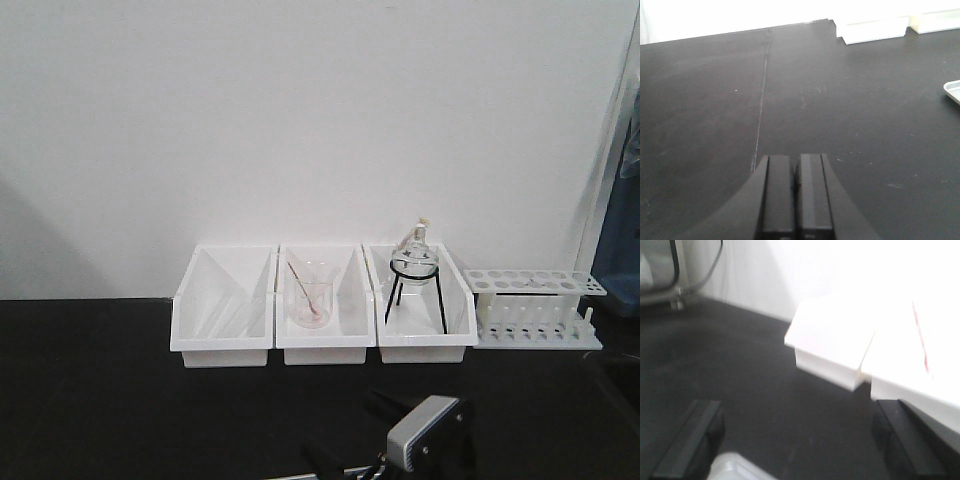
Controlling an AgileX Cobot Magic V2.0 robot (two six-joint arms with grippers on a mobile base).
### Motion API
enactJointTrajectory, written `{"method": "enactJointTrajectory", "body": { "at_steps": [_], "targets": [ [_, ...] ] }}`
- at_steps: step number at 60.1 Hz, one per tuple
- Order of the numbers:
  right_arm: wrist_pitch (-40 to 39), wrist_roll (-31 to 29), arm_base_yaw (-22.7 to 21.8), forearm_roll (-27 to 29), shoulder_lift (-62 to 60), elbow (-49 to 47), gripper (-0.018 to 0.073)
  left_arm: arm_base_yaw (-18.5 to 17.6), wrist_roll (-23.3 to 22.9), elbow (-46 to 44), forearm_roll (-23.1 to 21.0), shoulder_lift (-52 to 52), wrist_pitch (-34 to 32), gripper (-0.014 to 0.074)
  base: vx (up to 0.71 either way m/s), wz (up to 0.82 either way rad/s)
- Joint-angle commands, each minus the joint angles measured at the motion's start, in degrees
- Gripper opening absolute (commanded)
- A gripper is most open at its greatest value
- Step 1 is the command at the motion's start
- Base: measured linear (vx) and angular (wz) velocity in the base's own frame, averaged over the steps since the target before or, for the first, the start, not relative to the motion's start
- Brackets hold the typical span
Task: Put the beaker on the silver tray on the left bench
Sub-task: 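Open the right gripper and raise it away from the beaker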
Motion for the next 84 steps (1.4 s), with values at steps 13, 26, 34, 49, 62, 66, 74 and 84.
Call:
{"method": "enactJointTrajectory", "body": {
  "at_steps": [13,26,34,49,62,66,74,84],
  "targets": [
    [25.45,6.16,-0.14,0.69,-30.89,-0.86,0.0005,-0.33,-0.1,1.14,-0.16,-0.39,-4.28,0.0001,0.0,0.0],
    [61.36,7.89,-0.14,0.53,-54.89,-0.86,-0.0015,-0.33,-0.1,1.14,-0.16,-0.39,-4.28,0.0001,0.0,0.0],
    [75.86,7.77,-0.14,-0.49,-65.22,-0.86,-0.0014,-0.33,-0.1,1.14,-0.16,-0.39,-4.28,0.0001,0.0,0.0],
    [87.94,7.77,-0.14,-0.82,-78.73,-0.86,-0.0011,-0.33,-0.1,1.14,-0.16,-0.39,-4.28,0.0001,0.0,0.0],
    [88.22,7.77,-0.14,-0.82,-83.13,-0.86,-0.0011,-0.33,-0.1,1.14,-0.16,-0.39,-4.28,0.0001,0.0,0.0],
    [88.17,7.83,-0.14,-0.35,-83.33,-0.86,-0.0011,-0.33,-0.1,1.14,-0.16,-0.39,-4.28,0.0001,0.0,0.0],
    [88.05,8.0,-0.08,1.55,-83.33,-0.64,-0.0011,-0.33,-0.1,1.14,-0.16,-0.39,-4.28,0.0001,0.0,0.0],
    [80.05,0.79,-0.08,8.65,-87.53,6.44,-0.0011,-0.33,-0.1,1.14,-0.16,-0.39,-4.28,0.0001,0.0,0.0]
  ]
}}
